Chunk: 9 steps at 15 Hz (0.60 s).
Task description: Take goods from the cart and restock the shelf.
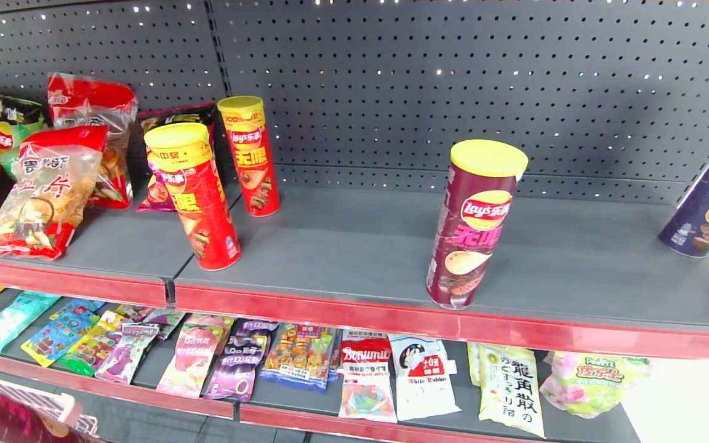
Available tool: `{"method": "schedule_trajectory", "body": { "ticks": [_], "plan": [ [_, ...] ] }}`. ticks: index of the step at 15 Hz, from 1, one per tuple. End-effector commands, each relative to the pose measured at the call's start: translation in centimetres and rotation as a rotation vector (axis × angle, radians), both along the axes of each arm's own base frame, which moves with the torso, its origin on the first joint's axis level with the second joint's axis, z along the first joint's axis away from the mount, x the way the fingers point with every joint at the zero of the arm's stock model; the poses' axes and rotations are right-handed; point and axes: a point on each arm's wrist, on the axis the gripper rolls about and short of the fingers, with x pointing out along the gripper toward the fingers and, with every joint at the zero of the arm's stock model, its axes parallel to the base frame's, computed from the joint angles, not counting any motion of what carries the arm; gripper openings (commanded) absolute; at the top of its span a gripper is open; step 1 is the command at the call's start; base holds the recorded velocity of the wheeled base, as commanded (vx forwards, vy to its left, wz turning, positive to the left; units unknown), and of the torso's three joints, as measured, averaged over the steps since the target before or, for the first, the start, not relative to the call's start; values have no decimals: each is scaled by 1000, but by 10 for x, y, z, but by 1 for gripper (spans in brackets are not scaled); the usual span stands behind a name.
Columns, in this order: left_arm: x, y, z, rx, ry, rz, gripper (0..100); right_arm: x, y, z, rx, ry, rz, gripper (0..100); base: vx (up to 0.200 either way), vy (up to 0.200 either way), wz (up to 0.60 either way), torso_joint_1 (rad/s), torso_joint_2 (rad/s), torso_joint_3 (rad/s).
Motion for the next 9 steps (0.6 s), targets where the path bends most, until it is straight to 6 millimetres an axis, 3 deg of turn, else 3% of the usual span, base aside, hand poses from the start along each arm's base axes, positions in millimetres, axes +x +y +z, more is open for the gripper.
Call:
{"method": "schedule_trajectory", "body": {
  "ticks": [1,9],
  "plan": [
    [0,0,1,0,-2,1,0,2,1,-15,57,-10,31,100,0,0,0,0,0,0],
    [-3,0,1,-1,-15,5,0,-3,2,-17,13,-66,23,100,0,0,0,0,0,0]
  ]
}}
